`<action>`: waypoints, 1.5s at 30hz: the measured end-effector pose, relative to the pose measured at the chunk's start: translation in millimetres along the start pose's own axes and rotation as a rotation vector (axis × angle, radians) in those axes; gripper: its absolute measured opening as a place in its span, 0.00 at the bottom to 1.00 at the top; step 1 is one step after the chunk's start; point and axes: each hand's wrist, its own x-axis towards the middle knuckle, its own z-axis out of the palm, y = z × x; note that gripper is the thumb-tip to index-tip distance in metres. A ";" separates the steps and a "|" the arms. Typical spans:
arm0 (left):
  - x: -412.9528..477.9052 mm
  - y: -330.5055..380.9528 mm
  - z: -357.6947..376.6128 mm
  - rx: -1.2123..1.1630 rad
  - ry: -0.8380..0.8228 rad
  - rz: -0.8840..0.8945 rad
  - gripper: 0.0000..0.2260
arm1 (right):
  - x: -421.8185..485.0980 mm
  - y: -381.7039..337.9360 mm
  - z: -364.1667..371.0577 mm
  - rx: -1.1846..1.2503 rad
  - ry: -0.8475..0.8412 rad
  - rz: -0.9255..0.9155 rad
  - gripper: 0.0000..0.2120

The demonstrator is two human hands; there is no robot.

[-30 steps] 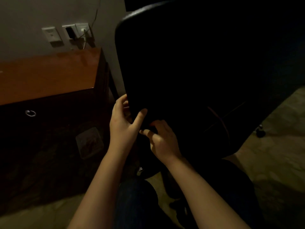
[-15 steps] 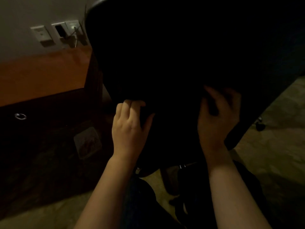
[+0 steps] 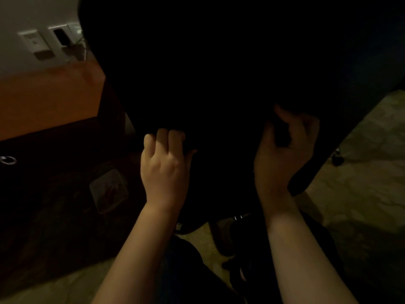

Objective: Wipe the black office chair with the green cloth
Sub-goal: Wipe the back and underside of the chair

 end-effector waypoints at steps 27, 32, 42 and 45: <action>-10.5 -32.3 8.6 -0.088 -0.074 0.076 0.09 | -36.1 11.7 5.9 -0.056 -0.150 -0.165 0.10; -10.1 -31.1 8.2 -0.097 -0.078 0.052 0.09 | -2.3 27.7 -11.6 -0.115 0.032 0.056 0.11; -12.3 -26.6 8.5 -0.094 -0.065 0.018 0.15 | 6.5 27.0 -11.5 -0.075 0.118 0.204 0.12; -11.8 -28.1 8.6 -0.092 -0.059 0.023 0.13 | -12.4 17.8 0.5 -0.023 0.086 0.095 0.11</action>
